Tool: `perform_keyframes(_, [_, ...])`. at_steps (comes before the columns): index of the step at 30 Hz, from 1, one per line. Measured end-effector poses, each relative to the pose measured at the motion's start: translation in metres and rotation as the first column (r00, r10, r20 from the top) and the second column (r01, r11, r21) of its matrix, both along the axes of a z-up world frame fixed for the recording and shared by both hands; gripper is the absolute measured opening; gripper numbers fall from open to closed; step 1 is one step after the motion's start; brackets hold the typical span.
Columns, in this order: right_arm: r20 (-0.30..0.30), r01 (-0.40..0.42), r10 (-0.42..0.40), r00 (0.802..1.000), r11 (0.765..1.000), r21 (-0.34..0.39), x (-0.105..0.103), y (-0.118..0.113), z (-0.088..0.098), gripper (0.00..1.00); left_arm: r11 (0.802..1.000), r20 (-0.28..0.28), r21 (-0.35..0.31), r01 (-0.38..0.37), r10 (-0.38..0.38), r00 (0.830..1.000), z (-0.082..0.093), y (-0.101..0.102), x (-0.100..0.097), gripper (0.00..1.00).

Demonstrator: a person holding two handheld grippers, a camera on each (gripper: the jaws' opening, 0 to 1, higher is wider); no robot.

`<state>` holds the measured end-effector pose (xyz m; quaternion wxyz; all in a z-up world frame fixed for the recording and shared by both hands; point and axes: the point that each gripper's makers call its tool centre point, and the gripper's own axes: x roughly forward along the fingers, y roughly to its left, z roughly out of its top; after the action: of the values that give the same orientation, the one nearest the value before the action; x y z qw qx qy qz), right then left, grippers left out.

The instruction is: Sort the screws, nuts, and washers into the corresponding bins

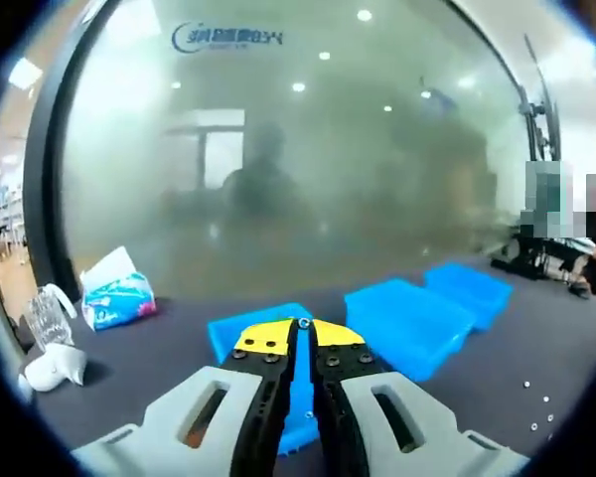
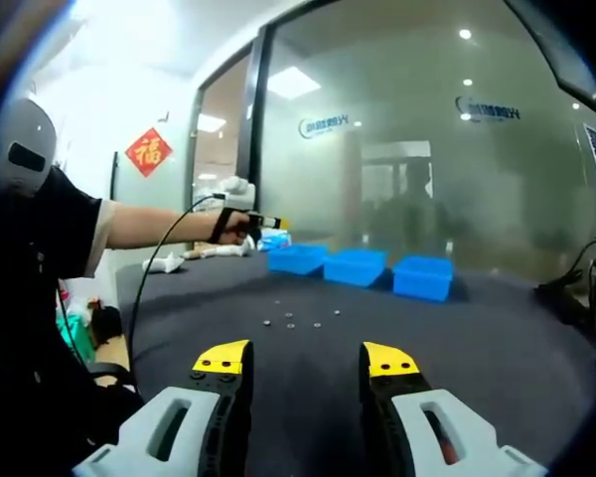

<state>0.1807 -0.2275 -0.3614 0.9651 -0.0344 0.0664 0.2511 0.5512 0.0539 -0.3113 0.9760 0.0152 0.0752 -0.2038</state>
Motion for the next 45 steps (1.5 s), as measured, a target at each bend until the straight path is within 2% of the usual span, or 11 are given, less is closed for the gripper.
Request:
perform_keyframes(6, [-0.003, 0.002, -0.002, 1.000, 1.000, -0.003, 0.000, -0.003, -0.002, 0.39, 1.000, 0.007, 0.026, -0.009, 0.009, 1.000, -0.001, 0.000, 0.001, 0.08])
perform_keyframes(9, [-0.004, 0.004, -0.004, 1.000, 1.000, -0.005, 0.000, -0.005, -0.003, 0.39, 1.000, 0.006, 0.012, -0.012, 0.012, 1.000, 0.000, 0.001, 0.000, 0.26])
perform_keyframes(14, [-0.004, 0.001, -0.001, 1.000, 1.000, -0.005, 0.001, -0.004, -0.003, 0.39, 0.999, 0.018, 0.036, -0.004, 0.003, 1.000, -0.001, 0.003, -0.010, 0.42])
perform_keyframes(19, [-0.002, -0.004, 0.004, 1.000, 1.000, -0.010, 0.001, -0.002, -0.003, 0.39, 1.000, 0.013, 0.029, 0.007, -0.007, 1.000, -0.005, 0.008, -0.019, 0.44])
perform_keyframes(22, [-0.001, -0.003, 0.003, 1.000, 1.000, -0.009, 0.001, -0.002, -0.003, 0.39, 1.000, 0.013, 0.005, 0.019, -0.019, 1.000, -0.005, 0.008, -0.031, 0.46])
perform_keyframes(24, [-0.003, -0.001, 0.000, 1.000, 1.000, -0.013, 0.002, -0.004, -0.003, 0.39, 0.998, 0.003, -0.039, 0.040, -0.040, 0.999, -0.001, 0.003, -0.045, 0.47])
perform_keyframes(25, [-0.003, 0.000, 0.000, 1.000, 1.000, -0.014, 0.002, -0.003, -0.003, 0.39, 0.996, 0.025, -0.058, 0.068, -0.066, 0.997, 0.005, -0.003, -0.054, 0.48])
perform_keyframes(29, [0.000, 0.005, -0.005, 1.000, 1.000, -0.015, 0.003, -0.004, -0.001, 0.39, 0.992, 0.057, -0.057, 0.112, -0.109, 0.992, 0.015, -0.012, -0.086, 0.49])
perform_keyframes(37, [0.007, 0.009, -0.009, 1.000, 1.000, -0.020, 0.004, -0.003, 0.001, 0.39, 0.975, 0.127, -0.125, 0.182, -0.166, 0.978, 0.037, -0.015, -0.162, 0.48])
perform_keyframes(42, [0.015, 0.011, -0.010, 1.000, 1.000, -0.019, 0.003, -0.003, 0.004, 0.39, 0.971, 0.152, -0.133, 0.200, -0.179, 0.972, 0.036, -0.011, -0.203, 0.48])
perform_keyframes(45, [0.021, 0.016, -0.015, 1.000, 1.000, -0.015, 0.003, -0.005, 0.006, 0.39, 0.968, 0.150, -0.135, 0.211, -0.190, 0.970, 0.028, -0.006, -0.223, 0.48])
